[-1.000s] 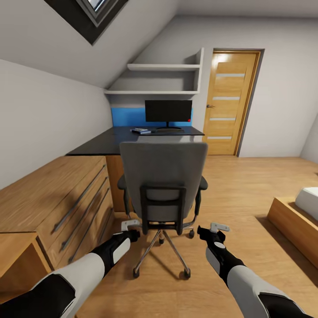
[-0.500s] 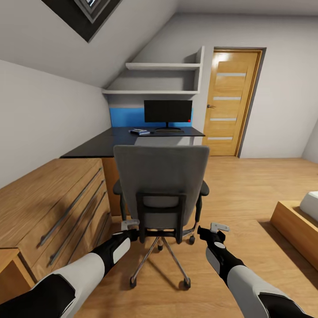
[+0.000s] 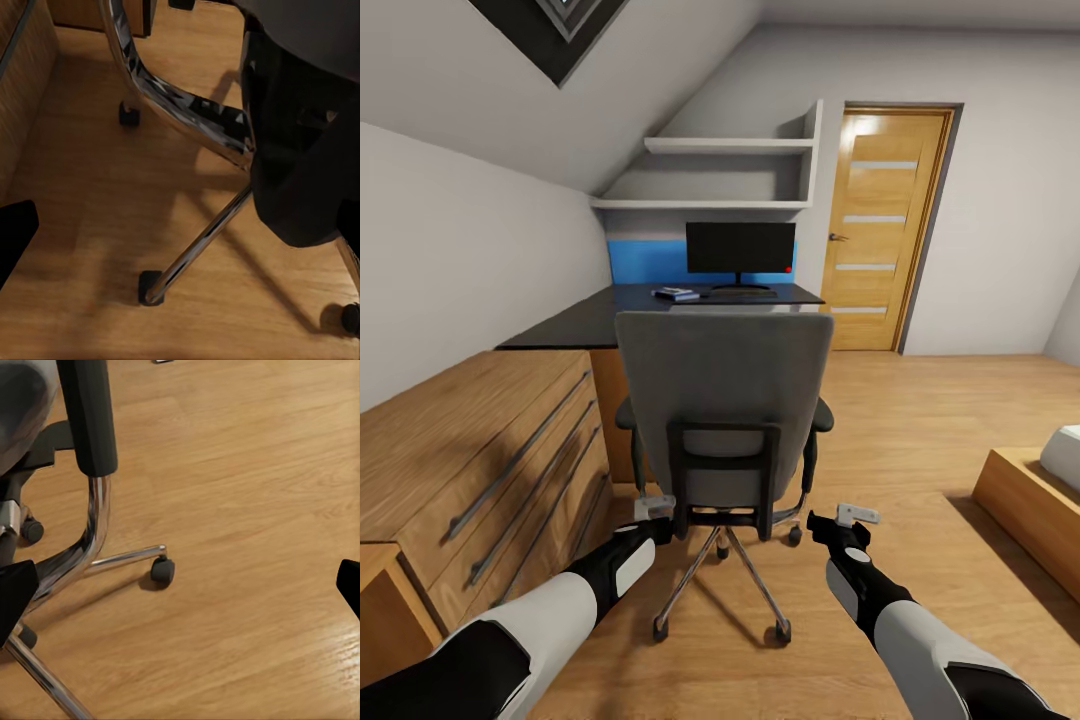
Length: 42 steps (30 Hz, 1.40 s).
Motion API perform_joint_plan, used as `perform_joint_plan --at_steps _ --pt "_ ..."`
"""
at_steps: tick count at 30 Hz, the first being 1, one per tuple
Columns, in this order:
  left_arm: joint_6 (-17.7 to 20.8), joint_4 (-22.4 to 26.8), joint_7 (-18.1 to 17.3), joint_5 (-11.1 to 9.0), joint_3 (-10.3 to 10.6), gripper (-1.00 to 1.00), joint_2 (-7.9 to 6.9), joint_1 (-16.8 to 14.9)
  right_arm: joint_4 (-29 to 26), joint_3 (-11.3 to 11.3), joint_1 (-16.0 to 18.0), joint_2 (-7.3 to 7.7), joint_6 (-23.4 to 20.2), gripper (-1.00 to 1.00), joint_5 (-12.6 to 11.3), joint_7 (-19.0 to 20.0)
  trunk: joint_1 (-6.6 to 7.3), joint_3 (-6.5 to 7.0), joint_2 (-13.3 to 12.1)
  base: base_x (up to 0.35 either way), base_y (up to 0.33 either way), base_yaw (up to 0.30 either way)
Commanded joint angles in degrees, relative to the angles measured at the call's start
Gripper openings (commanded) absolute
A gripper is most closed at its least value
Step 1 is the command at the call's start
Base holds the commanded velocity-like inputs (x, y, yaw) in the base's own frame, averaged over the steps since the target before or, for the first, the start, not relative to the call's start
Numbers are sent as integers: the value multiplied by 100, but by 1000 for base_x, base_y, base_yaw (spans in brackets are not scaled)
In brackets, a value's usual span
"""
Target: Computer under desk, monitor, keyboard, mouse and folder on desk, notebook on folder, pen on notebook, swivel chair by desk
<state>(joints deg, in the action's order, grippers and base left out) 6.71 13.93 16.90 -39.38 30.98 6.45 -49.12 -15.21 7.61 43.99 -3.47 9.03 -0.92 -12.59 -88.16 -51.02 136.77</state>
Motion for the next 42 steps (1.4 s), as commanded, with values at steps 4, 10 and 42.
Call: perform_joint_plan --at_steps 4,10,42 --pt "30 8 41 -35 49 100 -4 -4 8 30 5 -4 26 100 -13 10 -65 -60 124 0 0 0" --pt "22 -1 48 -56 41 100 -11 -4 9 30 5 -11 26 100 -14 11 -65 -60 124 0 0 0" --pt "-306 -110 50 -43 48 100 -13 -6 4 30 5 -13 28 100 -12 1 -65 -50 124 188 -172 -6"
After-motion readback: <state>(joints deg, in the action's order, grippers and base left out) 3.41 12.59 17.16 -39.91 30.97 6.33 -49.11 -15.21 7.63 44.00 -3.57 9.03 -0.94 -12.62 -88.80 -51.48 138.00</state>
